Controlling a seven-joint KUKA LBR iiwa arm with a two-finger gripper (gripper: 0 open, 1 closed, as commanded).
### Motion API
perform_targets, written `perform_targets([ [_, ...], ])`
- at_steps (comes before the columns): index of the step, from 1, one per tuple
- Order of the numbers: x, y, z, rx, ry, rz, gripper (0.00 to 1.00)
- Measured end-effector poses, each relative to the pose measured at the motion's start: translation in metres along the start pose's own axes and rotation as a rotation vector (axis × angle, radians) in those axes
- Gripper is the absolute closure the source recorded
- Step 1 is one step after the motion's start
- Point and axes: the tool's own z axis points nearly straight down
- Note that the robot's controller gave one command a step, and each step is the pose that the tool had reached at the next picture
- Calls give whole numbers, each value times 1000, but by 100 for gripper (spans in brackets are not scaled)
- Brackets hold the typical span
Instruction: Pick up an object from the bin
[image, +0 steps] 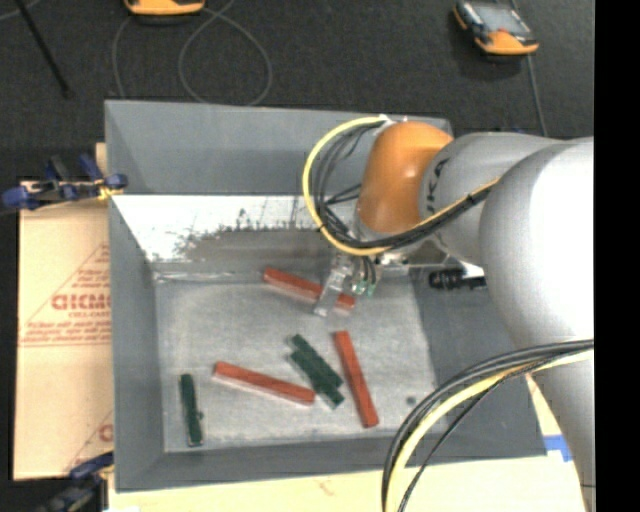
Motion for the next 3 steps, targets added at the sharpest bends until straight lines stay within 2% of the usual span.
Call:
perform_targets([
  [1, -2, -1, -7, -1, -1, -1, 100],
  [2, -5, -1, -106, -6, -8, -3, 100],
  [3, -7, -1, -114, -2, -3, -5, 100],
])
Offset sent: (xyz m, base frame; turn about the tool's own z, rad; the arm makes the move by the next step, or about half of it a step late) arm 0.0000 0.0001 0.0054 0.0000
